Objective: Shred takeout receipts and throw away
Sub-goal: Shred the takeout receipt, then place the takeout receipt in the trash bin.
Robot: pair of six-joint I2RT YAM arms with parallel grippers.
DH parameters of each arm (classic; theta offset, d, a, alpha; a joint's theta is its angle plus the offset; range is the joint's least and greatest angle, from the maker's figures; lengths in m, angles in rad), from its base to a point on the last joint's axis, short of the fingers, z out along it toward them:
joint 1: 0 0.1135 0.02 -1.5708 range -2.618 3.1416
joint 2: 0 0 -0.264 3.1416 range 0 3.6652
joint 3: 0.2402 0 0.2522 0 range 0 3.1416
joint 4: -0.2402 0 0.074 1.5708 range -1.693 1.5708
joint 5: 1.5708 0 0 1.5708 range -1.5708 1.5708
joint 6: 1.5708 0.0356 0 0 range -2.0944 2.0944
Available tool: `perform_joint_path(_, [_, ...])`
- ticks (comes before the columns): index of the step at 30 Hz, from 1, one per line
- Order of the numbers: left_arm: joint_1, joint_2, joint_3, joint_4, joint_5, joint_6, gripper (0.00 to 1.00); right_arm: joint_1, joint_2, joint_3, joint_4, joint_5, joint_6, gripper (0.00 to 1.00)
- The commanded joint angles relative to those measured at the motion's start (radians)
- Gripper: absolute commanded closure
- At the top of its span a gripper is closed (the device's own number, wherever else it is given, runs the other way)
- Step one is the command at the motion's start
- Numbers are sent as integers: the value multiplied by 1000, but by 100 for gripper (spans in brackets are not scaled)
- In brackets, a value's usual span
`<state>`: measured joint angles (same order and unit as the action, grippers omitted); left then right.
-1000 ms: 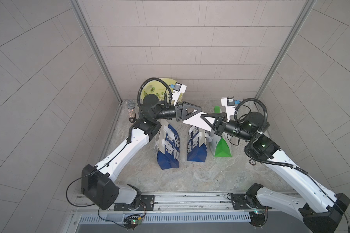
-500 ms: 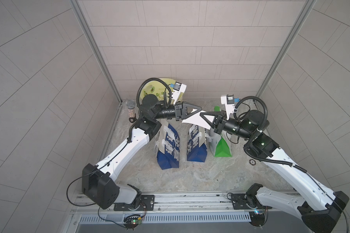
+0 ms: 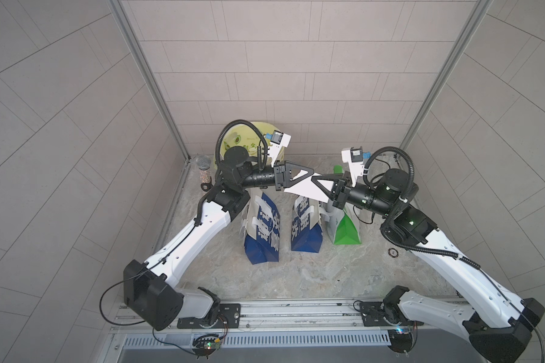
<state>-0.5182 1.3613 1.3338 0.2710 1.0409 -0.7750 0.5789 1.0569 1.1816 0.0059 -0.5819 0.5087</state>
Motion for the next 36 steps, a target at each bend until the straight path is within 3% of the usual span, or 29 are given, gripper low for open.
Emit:
perform_joint_path(1, [-20,-39,90,-273,-139,159,100,18,-18,72,-129,95,-253,100])
perform_joint_path(3, [-53,-36,143,-449,-239,238,100,33,-21,99,-165,140,-393,100])
perform_joint_path(5, [-72,-19,187,-554,-319,231,100,51,-21,124,-191,166,-521,100])
perform_joint_path(9, [-76,18,221,-615,-371,110,100,110,-27,144,-224,247,-776,100])
perform_joint_path(14, [-77,28,250,-691,-432,129,100,168,-45,140,-233,307,-936,100])
perform_joint_path(17, [-77,38,279,-743,-471,165,100,171,-60,124,-192,290,-888,100])
perform_joint_path(24, [-65,54,346,-798,-641,282,100,169,-99,44,47,298,-605,100])
perform_joint_path(30, [-14,113,463,-727,-858,357,100,165,-108,-28,115,423,-519,100])
perform_joint_path(36, [98,276,590,-660,-950,439,100,157,-107,-65,111,428,-459,100])
